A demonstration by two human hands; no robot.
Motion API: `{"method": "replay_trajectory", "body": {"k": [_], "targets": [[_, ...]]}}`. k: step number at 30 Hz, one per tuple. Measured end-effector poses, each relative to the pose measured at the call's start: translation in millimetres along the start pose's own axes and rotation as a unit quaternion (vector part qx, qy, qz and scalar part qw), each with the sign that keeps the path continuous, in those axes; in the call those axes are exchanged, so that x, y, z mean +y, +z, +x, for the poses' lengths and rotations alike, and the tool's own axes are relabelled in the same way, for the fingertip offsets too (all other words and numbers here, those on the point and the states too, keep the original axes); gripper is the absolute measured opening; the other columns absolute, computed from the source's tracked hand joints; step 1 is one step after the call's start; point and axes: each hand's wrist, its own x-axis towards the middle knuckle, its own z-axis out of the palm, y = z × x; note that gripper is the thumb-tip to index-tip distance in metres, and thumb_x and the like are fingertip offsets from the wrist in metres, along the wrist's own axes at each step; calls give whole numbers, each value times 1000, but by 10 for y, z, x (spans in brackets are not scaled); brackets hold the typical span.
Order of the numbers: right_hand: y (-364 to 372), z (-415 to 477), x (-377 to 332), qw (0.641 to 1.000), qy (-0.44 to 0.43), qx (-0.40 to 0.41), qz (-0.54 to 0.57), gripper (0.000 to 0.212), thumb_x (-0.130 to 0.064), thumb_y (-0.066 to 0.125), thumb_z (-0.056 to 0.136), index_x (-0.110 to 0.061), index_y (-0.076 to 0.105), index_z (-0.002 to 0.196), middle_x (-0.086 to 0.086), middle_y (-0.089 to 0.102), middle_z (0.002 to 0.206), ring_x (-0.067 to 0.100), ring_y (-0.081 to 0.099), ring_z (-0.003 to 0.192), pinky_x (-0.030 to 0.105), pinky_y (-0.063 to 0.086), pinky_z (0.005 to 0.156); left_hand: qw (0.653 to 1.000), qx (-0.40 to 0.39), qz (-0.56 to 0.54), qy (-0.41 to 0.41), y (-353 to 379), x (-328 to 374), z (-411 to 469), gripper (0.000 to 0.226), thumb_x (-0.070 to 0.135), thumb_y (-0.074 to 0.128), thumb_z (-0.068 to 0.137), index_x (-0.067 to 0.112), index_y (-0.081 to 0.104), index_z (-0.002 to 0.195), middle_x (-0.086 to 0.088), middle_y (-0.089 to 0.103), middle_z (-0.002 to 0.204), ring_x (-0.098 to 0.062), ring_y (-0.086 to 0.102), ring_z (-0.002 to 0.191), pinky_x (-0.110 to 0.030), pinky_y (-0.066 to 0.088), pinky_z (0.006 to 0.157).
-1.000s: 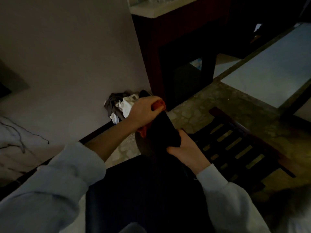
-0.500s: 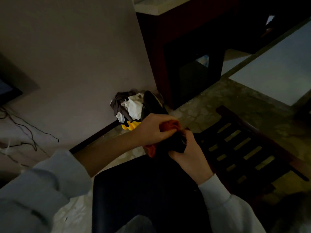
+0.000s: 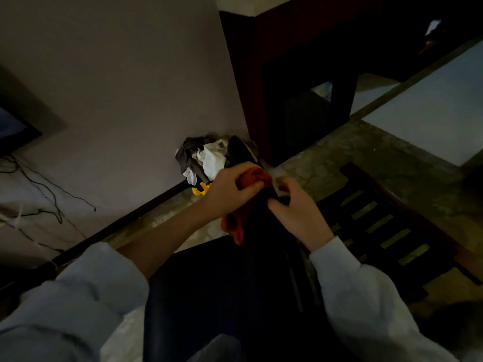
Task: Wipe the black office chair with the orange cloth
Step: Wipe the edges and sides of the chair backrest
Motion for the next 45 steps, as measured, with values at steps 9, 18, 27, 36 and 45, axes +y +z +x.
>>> {"method": "replay_trajectory", "body": {"k": [9,18,27,36,45], "targets": [[250,394,-71,996,-9,-38,-83,57,-19,59,87,-20,31,137,2,55,118,26,56,109,32,43,84,976,162,20,-145,86,-394,680,29,16,61,90,3,60,116,-6,64,108,-18,58,100,-3,30,74],[273,380,2,994,-15,-8,-110,66,-9,55,87,-18,23,143,6,54,116,26,55,108,31,42,87,992,110,15,-67,216,-162,375,20,5,65,85,3,66,105,5,60,95,0,51,89,5,30,74],[256,309,-45,982,-49,1,-183,57,-9,53,91,-10,23,140,13,53,123,32,54,112,38,43,96,989,114,48,-83,97,-388,590,19,10,63,87,2,63,105,-10,67,101,-17,59,93,-8,34,73],[231,299,-44,993,-13,-9,-116,53,-5,51,88,-14,25,134,13,56,115,32,58,101,32,44,79,992,119,2,-48,245,-195,298,14,3,62,86,4,66,100,12,61,93,3,57,90,3,34,76],[223,338,-47,992,-17,-14,-126,39,-7,52,89,-12,29,120,2,55,87,23,57,75,30,40,60,992,124,-25,-7,262,-227,241,18,11,59,88,5,64,104,-3,68,99,-4,58,92,-5,40,78]]}}
